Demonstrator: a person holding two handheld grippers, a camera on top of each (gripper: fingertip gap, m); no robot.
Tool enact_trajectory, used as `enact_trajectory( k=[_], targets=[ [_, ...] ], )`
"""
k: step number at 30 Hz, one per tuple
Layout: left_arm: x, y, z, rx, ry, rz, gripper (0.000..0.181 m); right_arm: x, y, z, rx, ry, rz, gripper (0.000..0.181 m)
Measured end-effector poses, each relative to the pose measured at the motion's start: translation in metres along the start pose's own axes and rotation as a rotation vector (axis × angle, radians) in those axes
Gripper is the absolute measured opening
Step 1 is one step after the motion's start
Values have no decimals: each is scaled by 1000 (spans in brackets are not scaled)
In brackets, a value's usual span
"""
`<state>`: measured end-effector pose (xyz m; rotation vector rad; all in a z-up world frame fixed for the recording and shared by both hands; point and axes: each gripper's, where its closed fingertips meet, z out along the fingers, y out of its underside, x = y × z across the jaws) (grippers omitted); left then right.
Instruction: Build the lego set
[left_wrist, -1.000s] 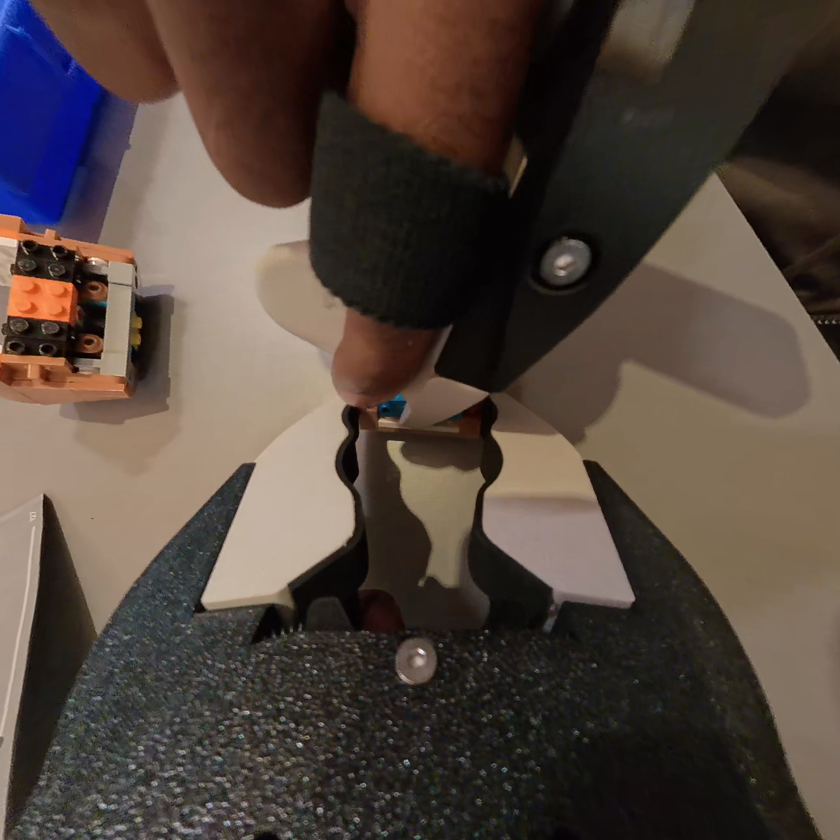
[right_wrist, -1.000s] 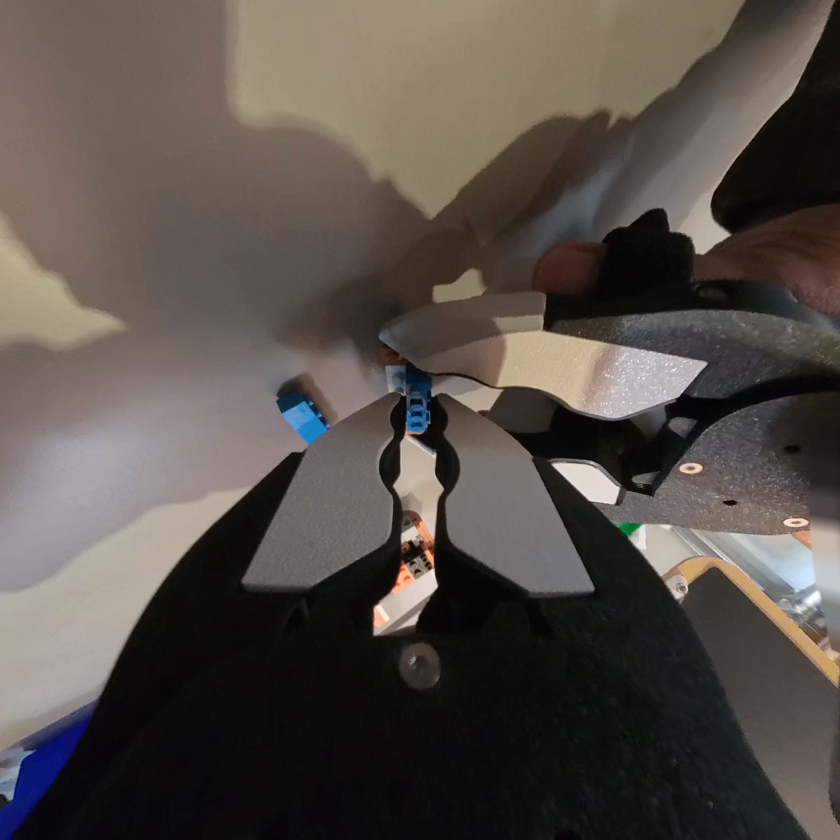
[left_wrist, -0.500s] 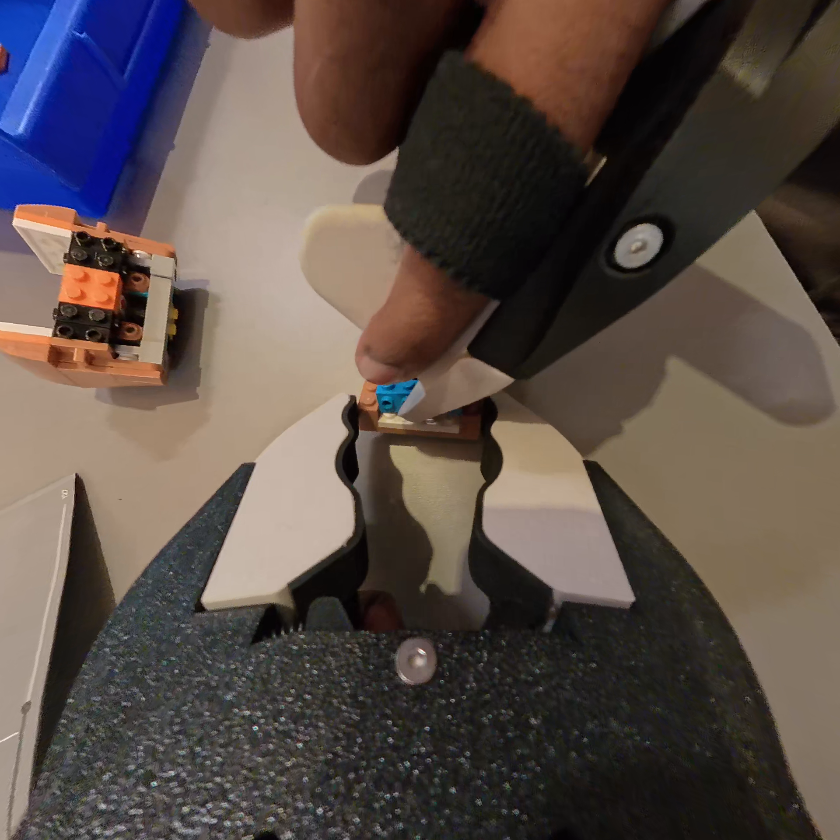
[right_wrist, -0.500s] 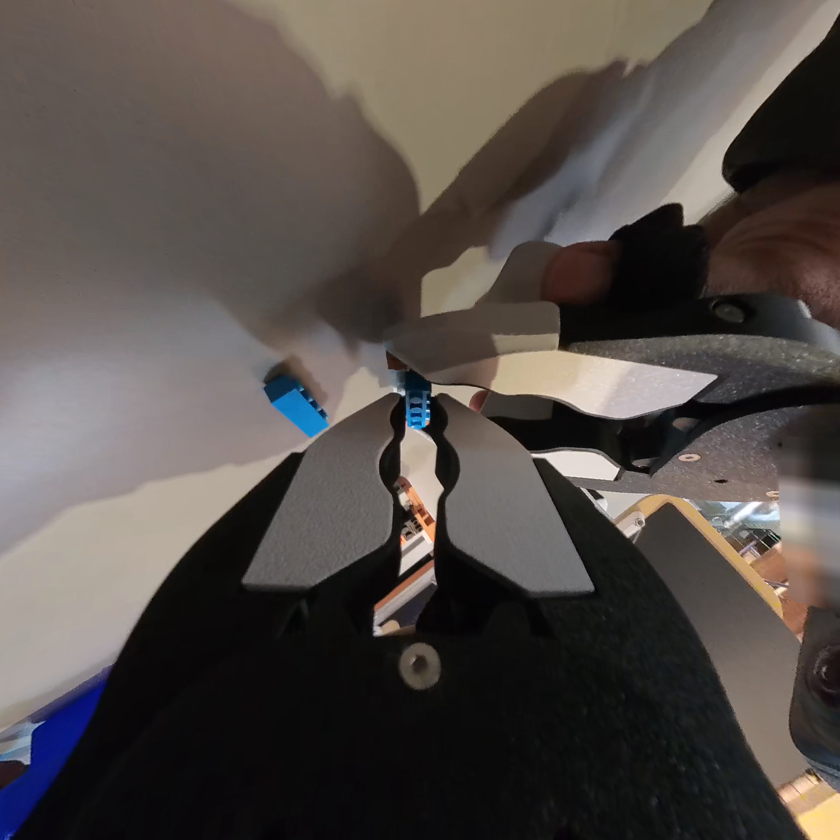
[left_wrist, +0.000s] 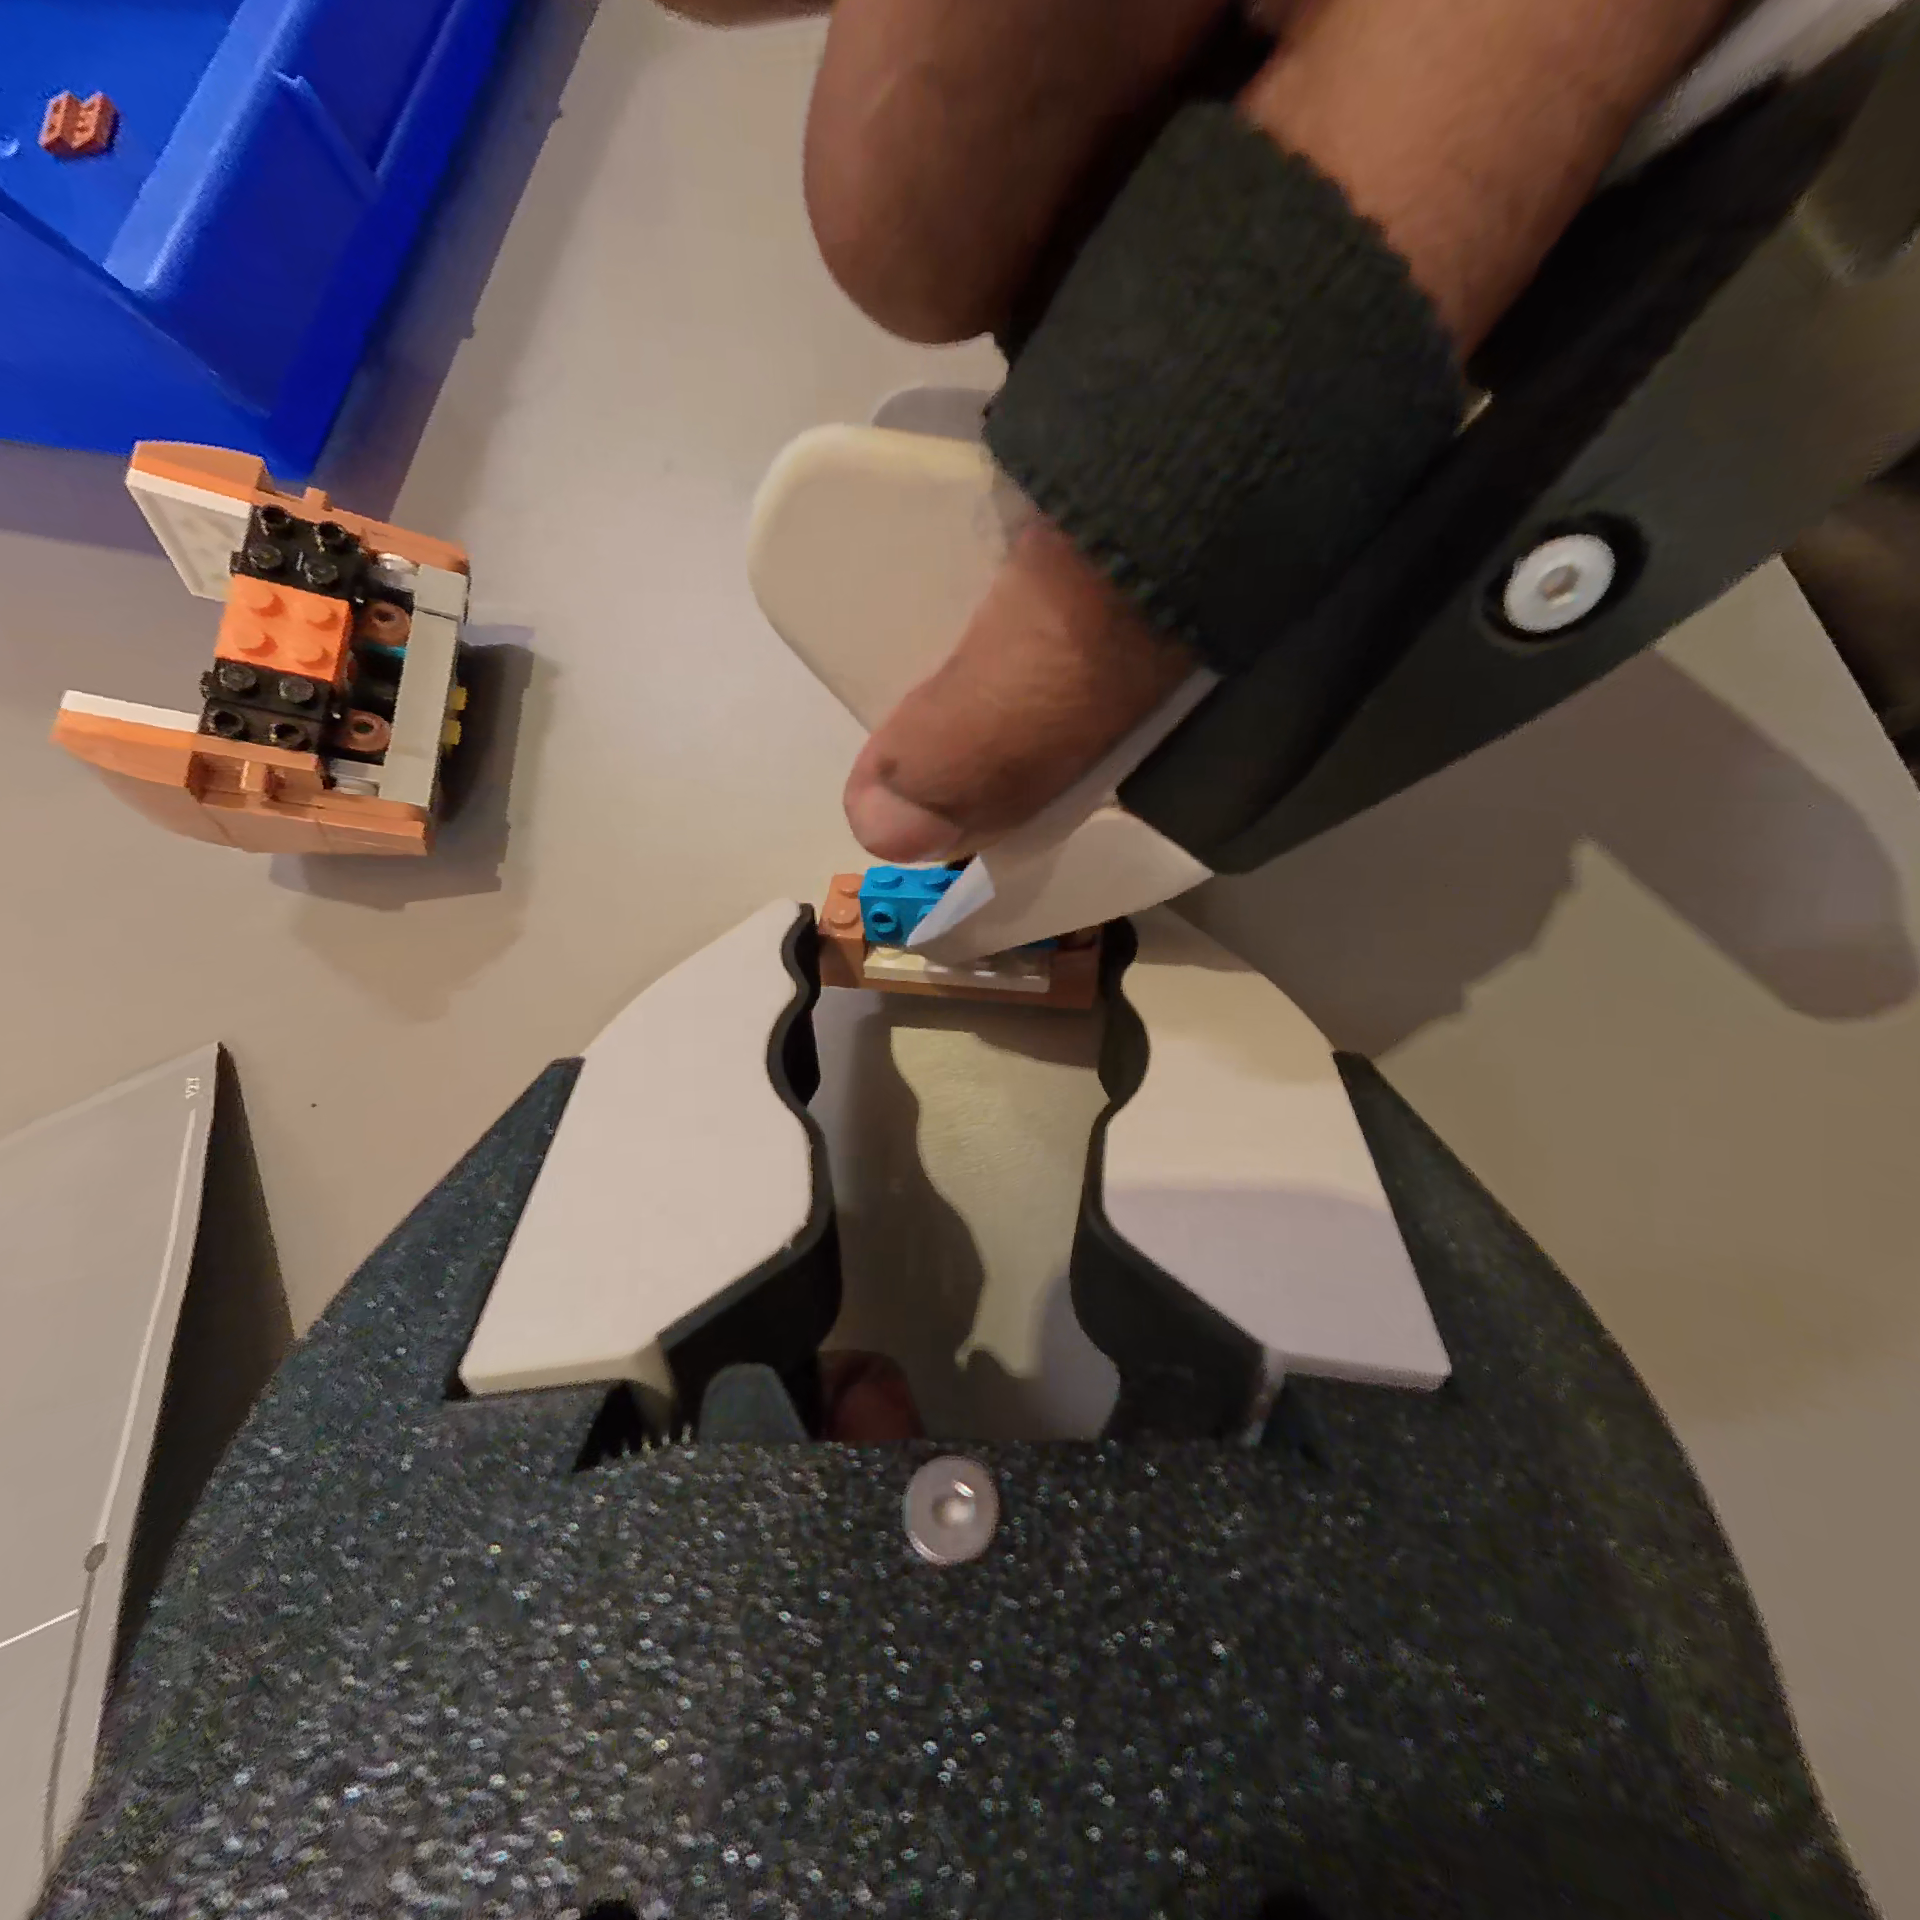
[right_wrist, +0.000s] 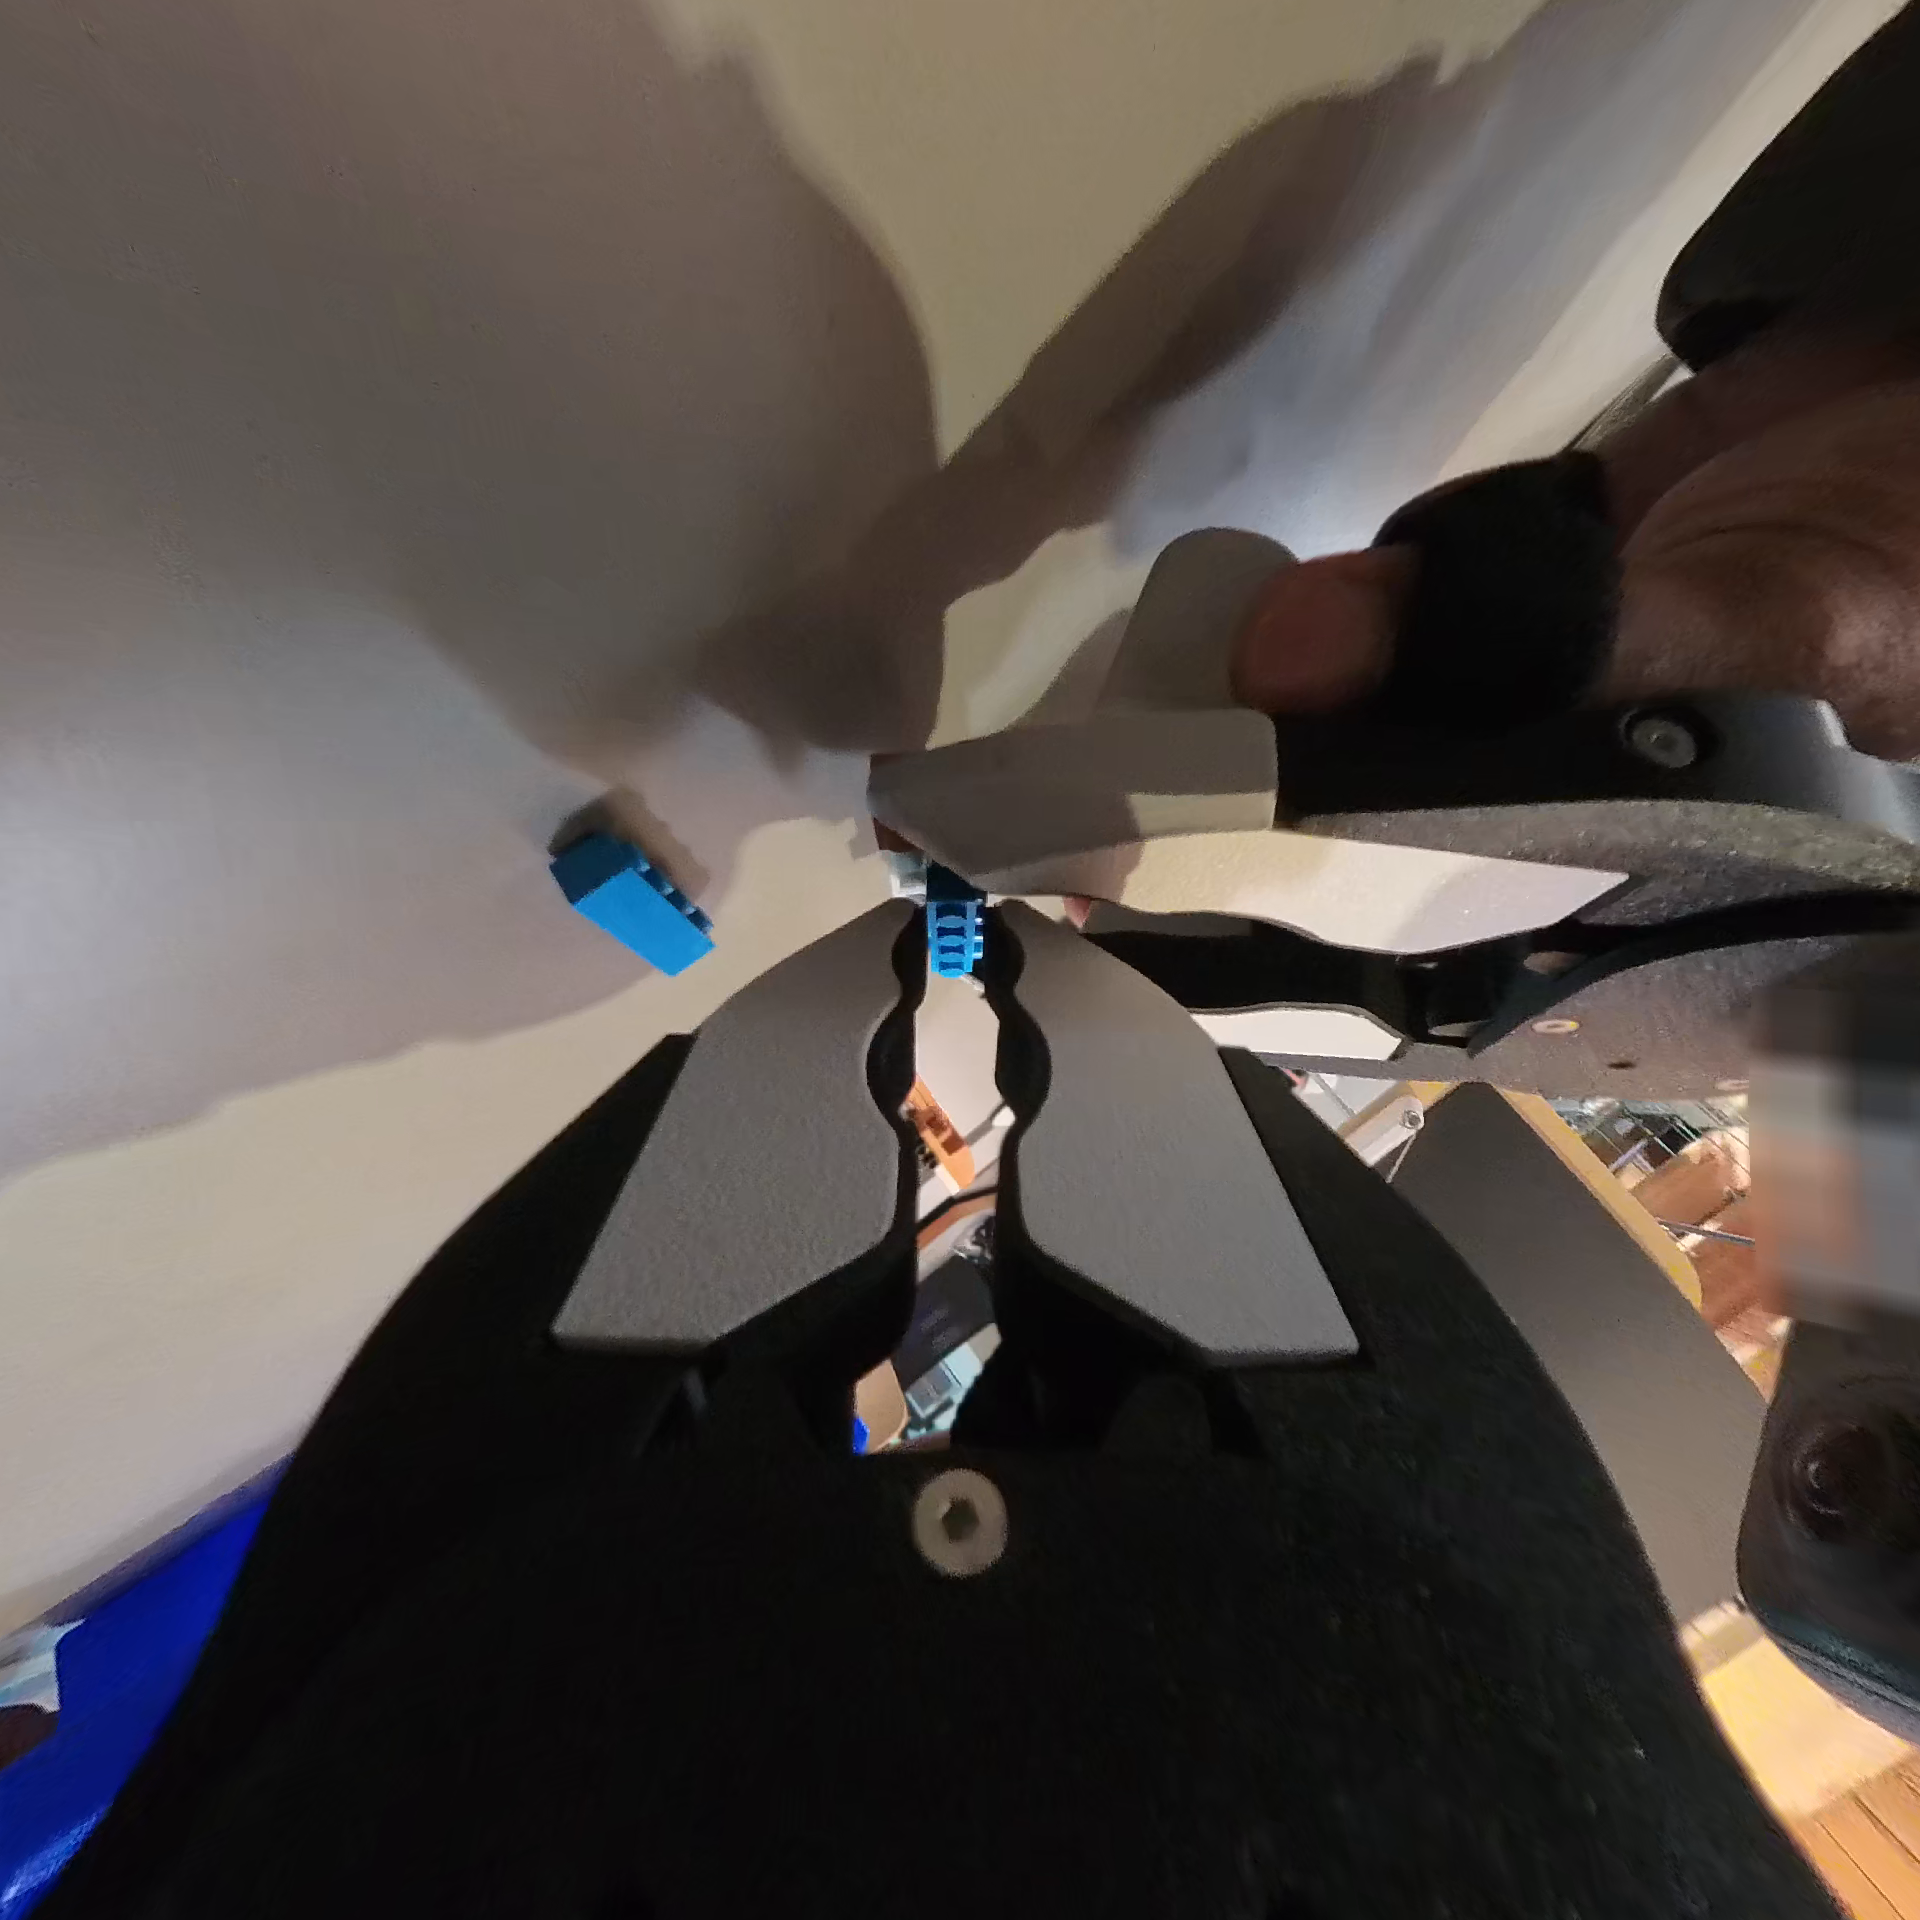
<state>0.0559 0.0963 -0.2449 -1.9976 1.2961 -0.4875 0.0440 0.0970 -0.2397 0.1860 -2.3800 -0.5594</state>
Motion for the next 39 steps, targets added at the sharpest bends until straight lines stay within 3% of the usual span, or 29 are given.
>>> enact_trajectory(
  k=[7,15,23,32,39],
  targets=[
    [-5,-1,-1,7,-21,-16,52,2,4,2,-60,34,-14,10],
    [-5,-3,-2,28,-20,-29,52,1,5,1,18,28,97,10],
    [-6,-10,-6,91,1,-70,52,4,14,0,-17,96,85,10],
    [-14,-23,-15,279,21,-159,52,13,25,-5,-36,108,60,10],
    [-25,-37,-35,464,-43,-190,52,33,41,-15,-66,151,28,11]
  ],
)
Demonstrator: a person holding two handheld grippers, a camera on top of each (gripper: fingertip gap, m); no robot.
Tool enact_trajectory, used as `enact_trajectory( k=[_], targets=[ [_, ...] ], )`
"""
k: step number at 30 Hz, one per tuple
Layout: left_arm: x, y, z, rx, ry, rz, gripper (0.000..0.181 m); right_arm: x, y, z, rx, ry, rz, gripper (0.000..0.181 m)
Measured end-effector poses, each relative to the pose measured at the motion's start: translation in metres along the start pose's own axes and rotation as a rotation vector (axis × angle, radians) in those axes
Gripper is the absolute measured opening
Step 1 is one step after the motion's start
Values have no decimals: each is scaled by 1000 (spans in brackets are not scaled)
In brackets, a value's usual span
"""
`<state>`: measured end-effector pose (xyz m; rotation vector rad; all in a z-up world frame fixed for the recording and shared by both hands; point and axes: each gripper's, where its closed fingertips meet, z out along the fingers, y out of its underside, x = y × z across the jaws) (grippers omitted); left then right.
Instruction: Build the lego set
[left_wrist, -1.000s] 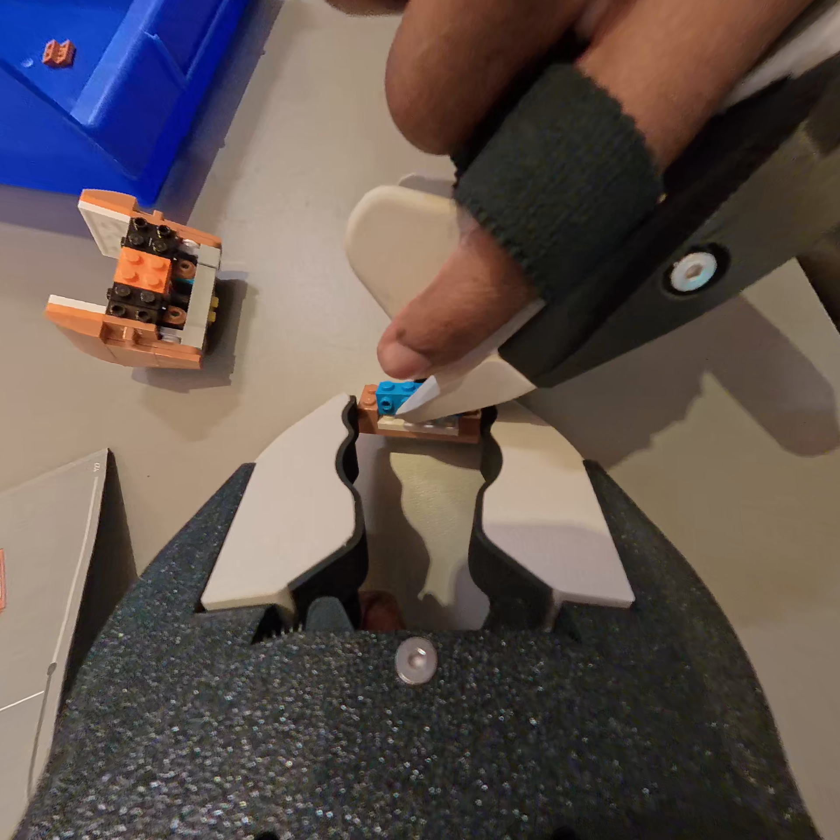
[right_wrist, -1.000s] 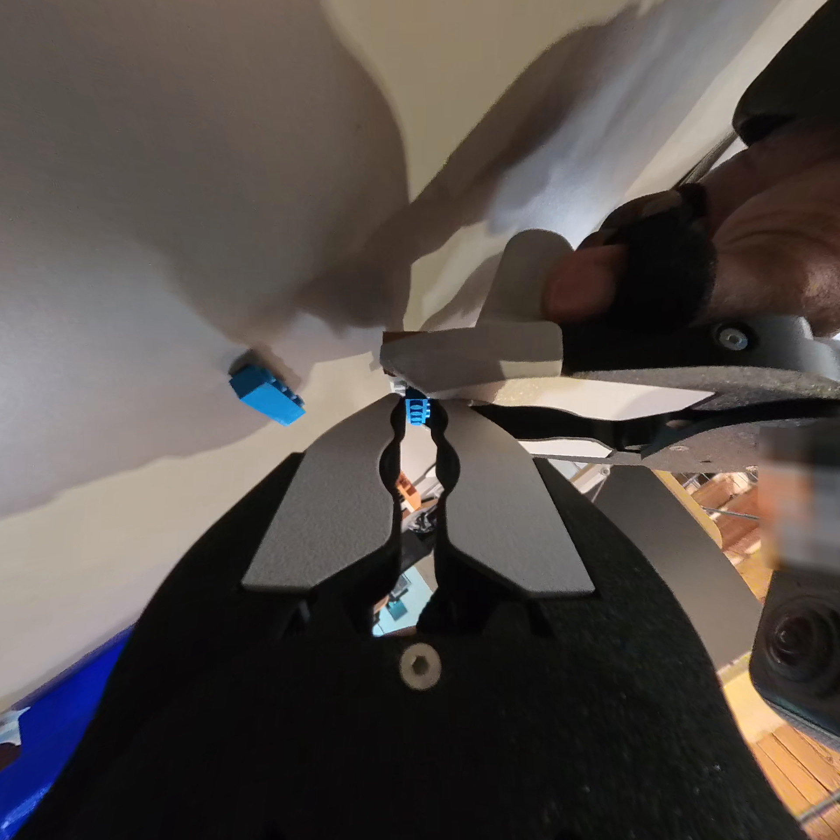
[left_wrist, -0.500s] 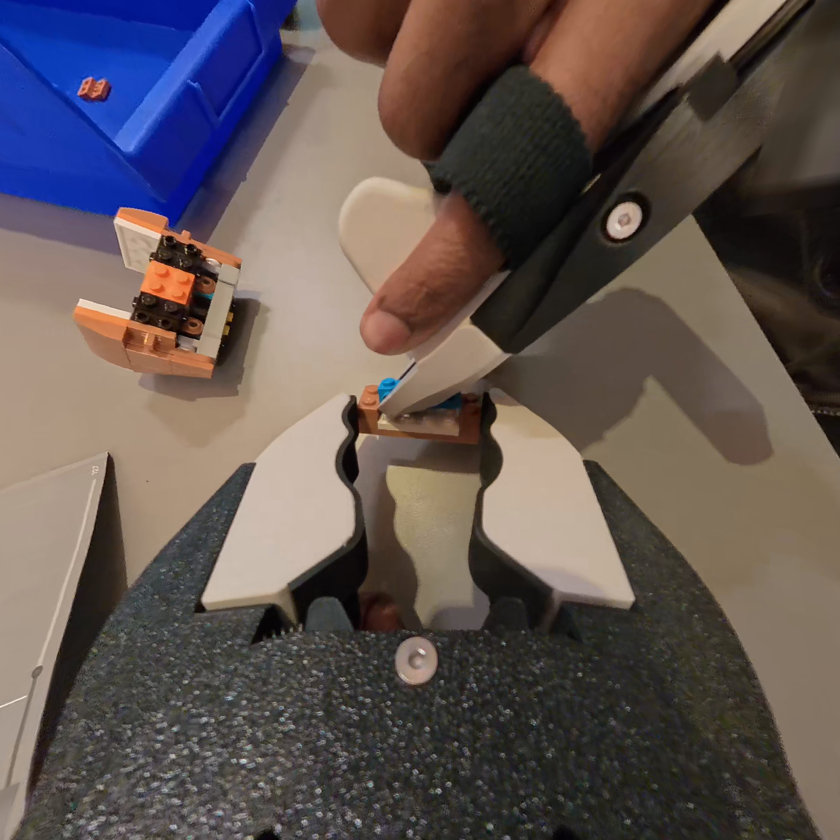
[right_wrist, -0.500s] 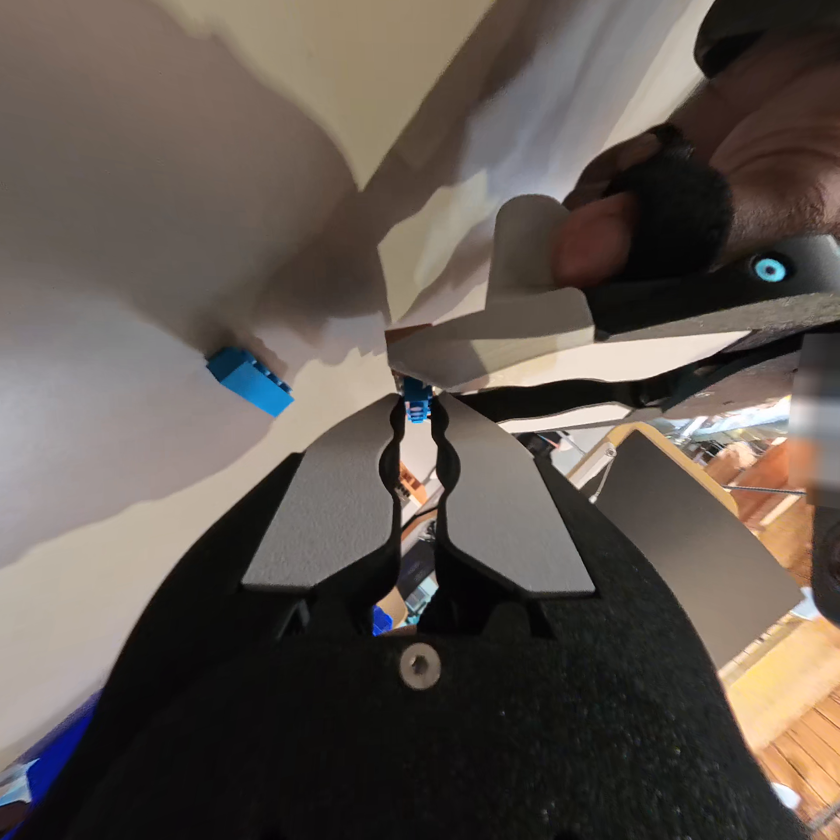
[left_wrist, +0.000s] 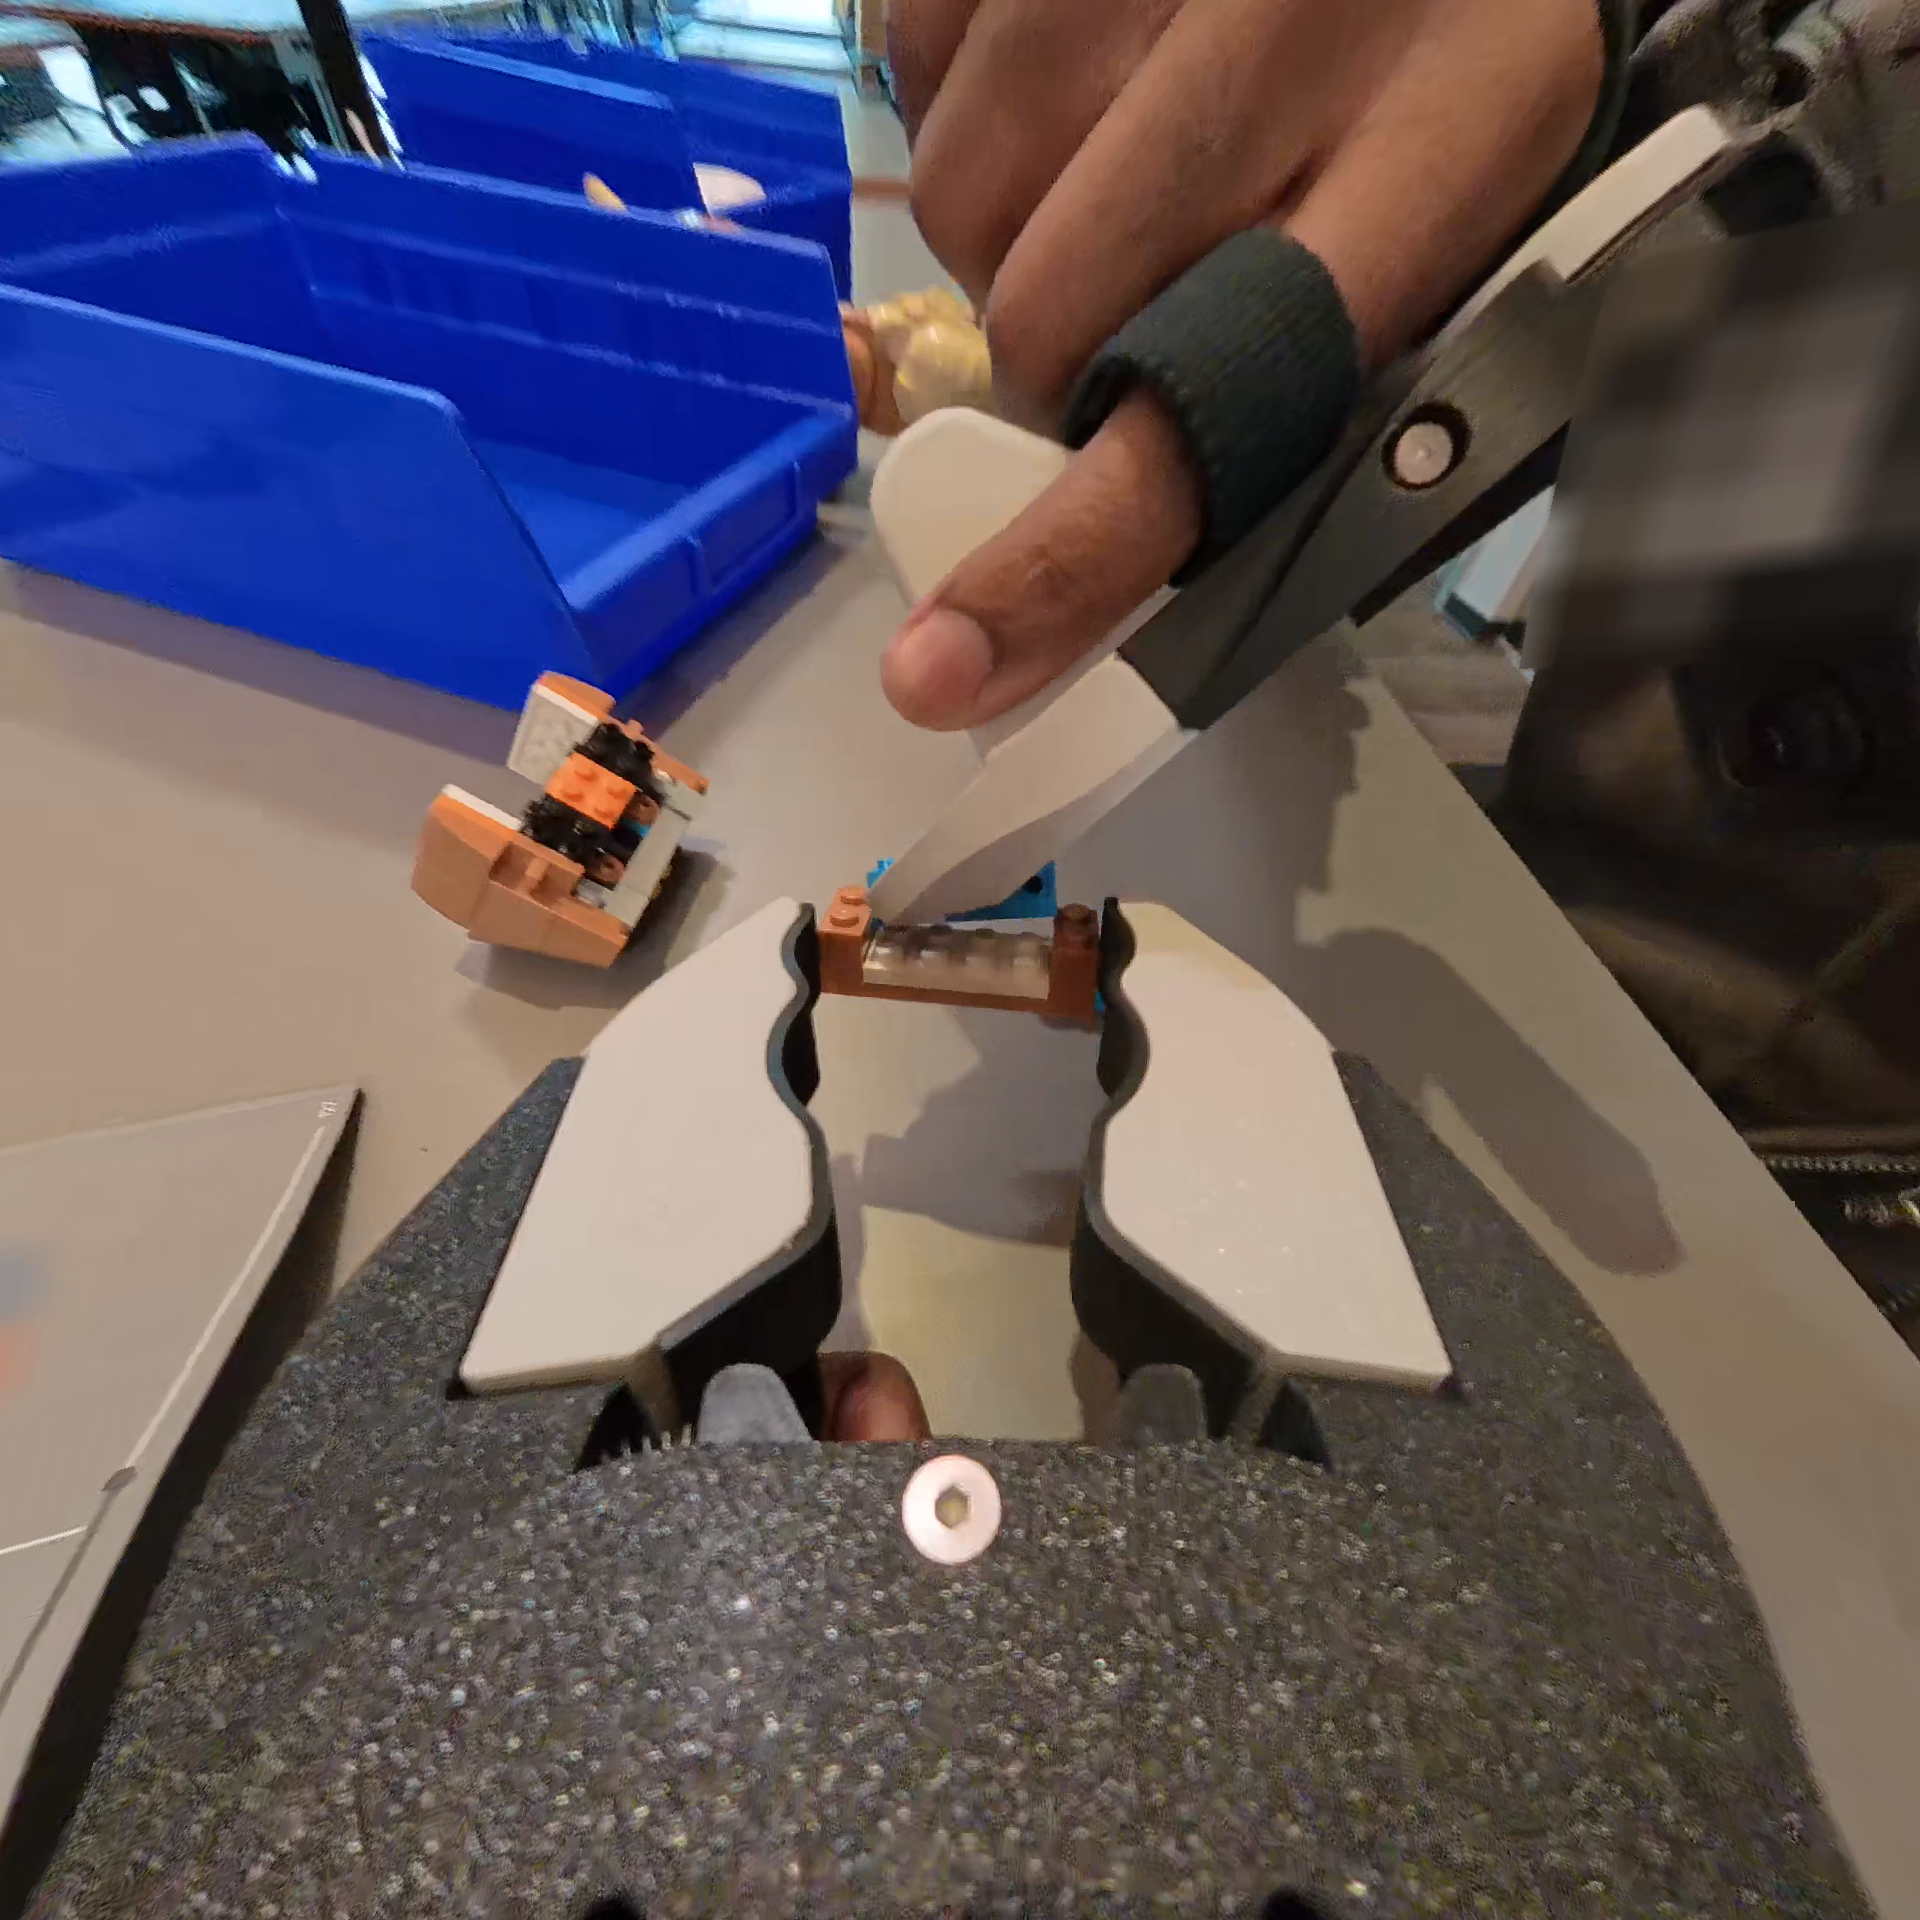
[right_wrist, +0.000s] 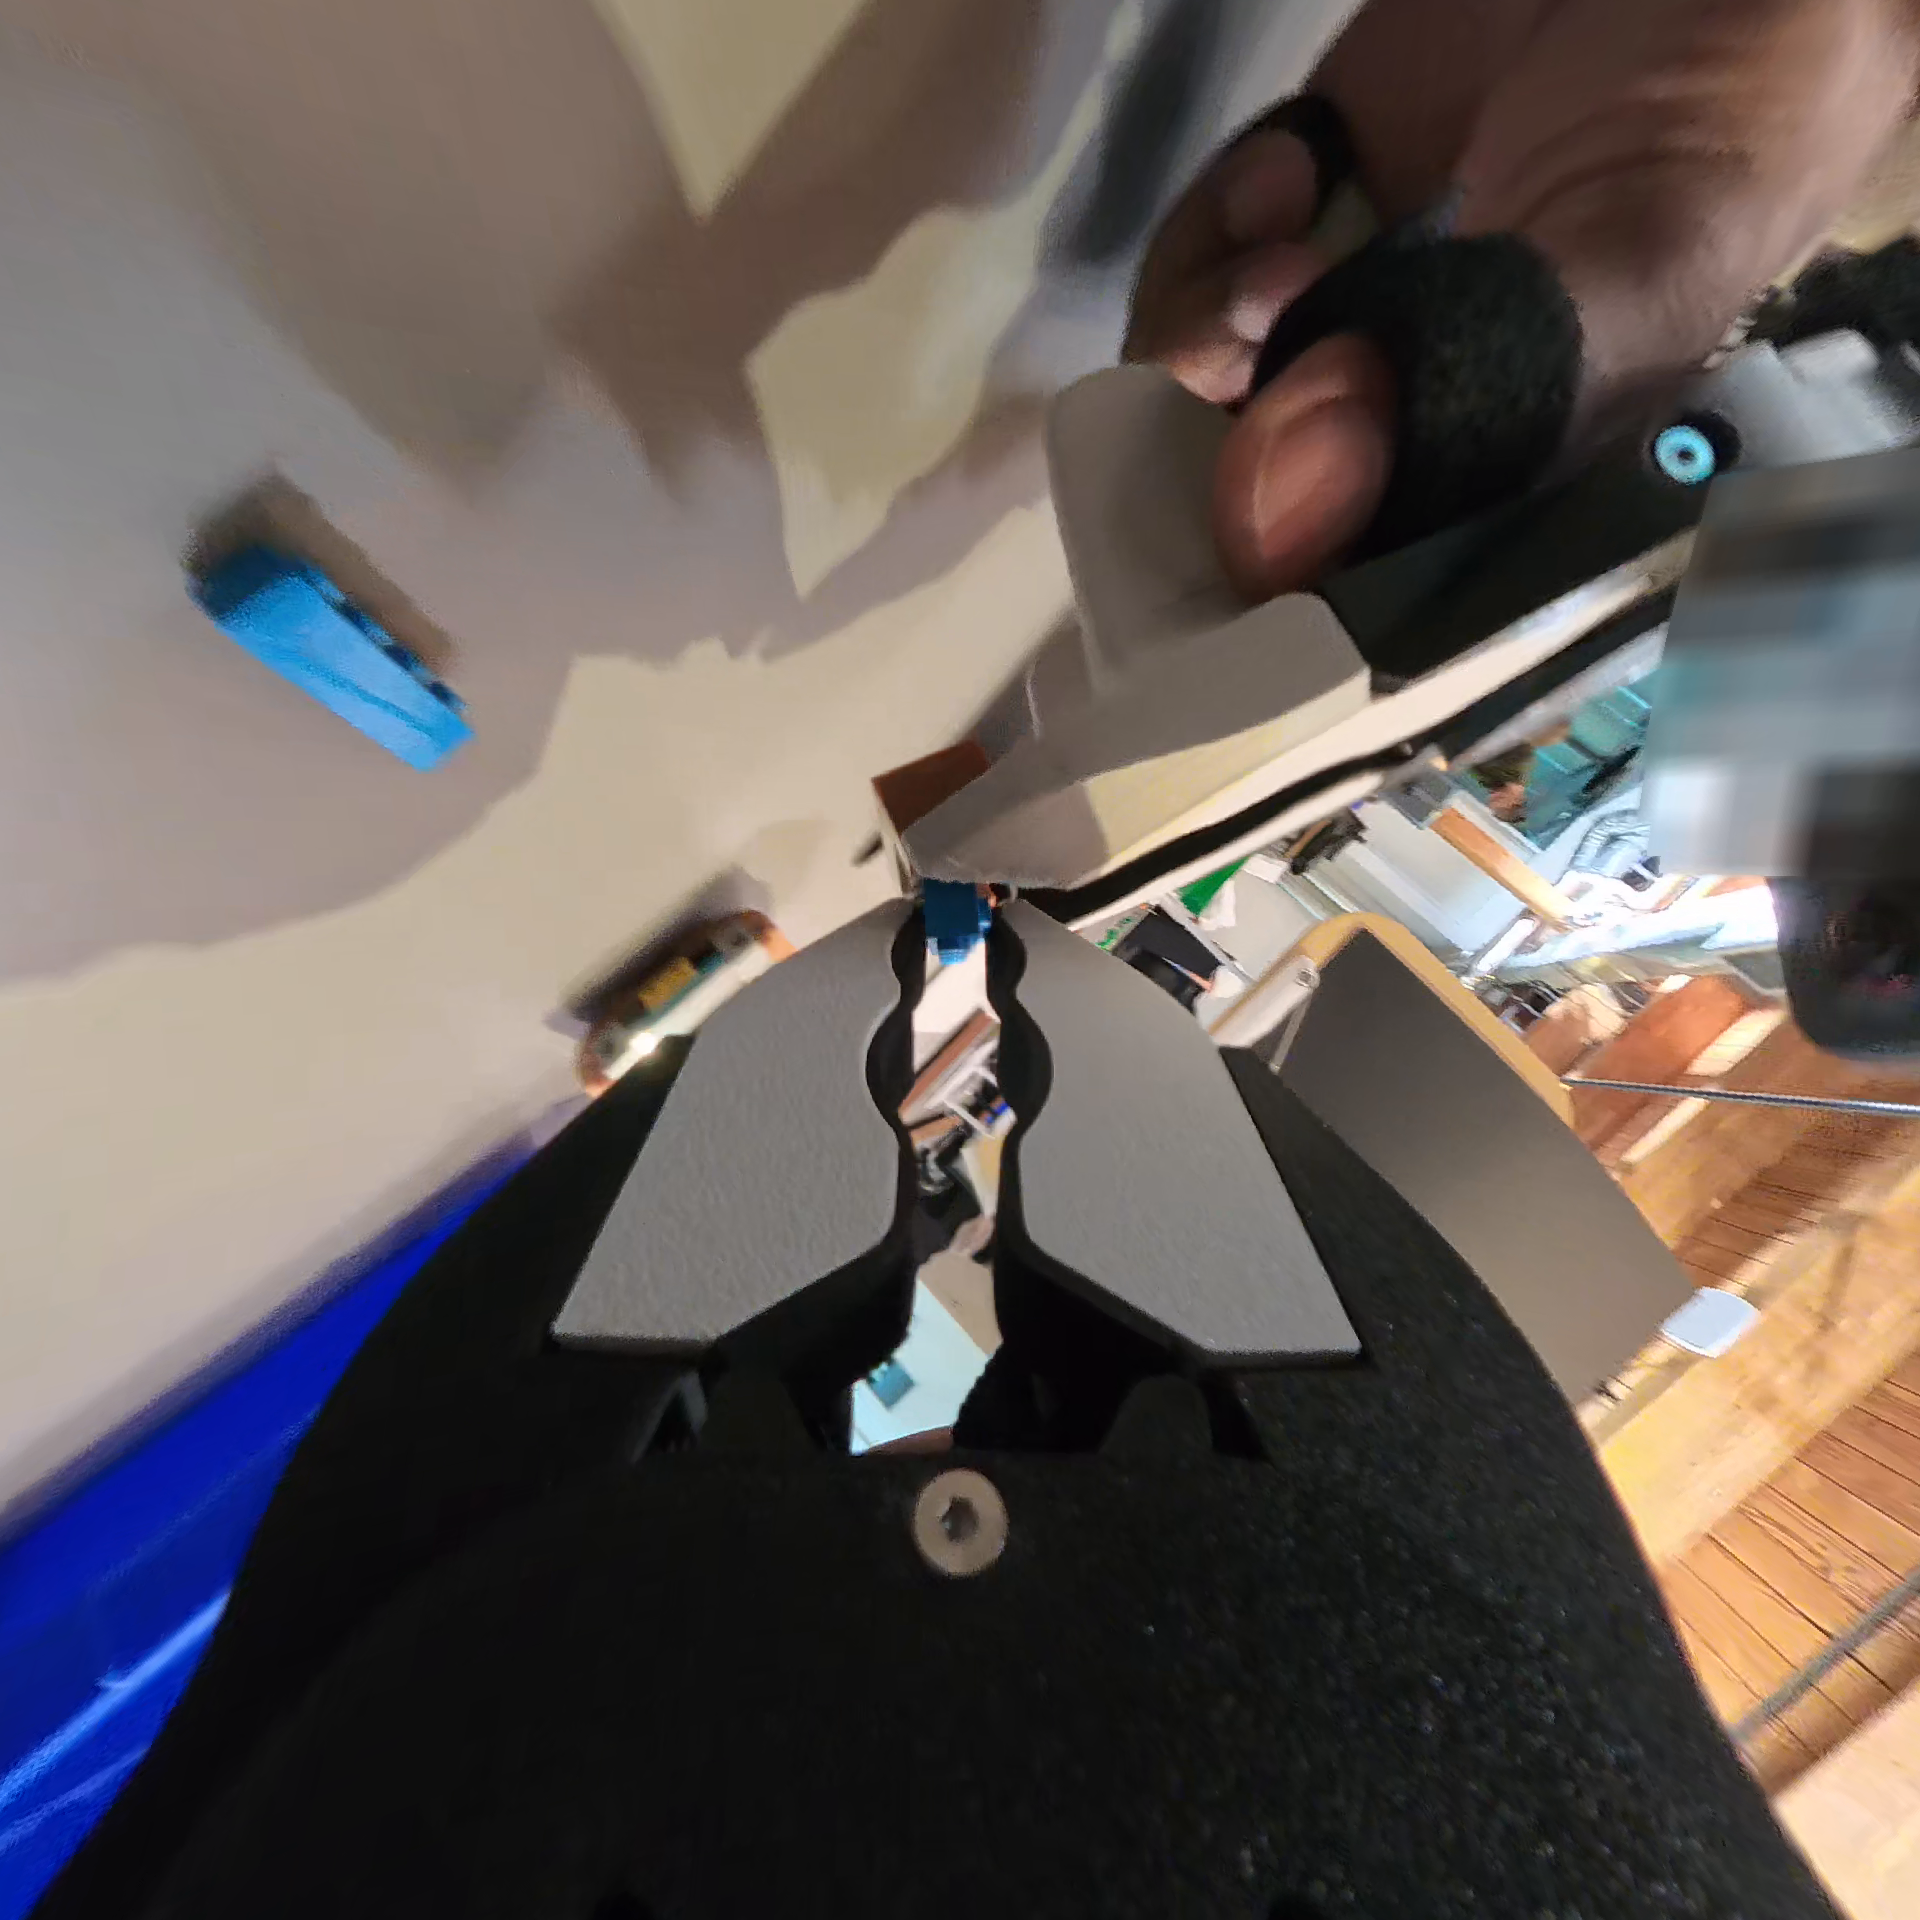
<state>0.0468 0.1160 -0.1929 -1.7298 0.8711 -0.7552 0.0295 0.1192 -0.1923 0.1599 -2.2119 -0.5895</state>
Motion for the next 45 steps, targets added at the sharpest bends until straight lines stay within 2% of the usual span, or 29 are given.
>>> enact_trajectory(
  k=[4,10,19,24,30,39,45],
  targets=[
    [-2,-13,-10,94,-38,-1,52,14,4,-3,9,52,-14,11],
    [-3,-15,-17,123,-87,-1,52,21,3,-2,26,83,-19,10],
    [-9,20,-16,-72,-153,49,52,-10,5,17,45,27,112,10],
    [-11,53,-15,-298,-166,57,52,-29,0,26,71,-17,175,10],
    [-4,79,-15,-473,-128,24,53,-32,-11,33,117,-7,233,10],
    [1,80,-19,-473,-78,48,59,-29,-12,33,143,26,268,10],
    [-3,79,-16,-469,-82,47,52,-26,-15,31,166,39,279,10]
  ],
)
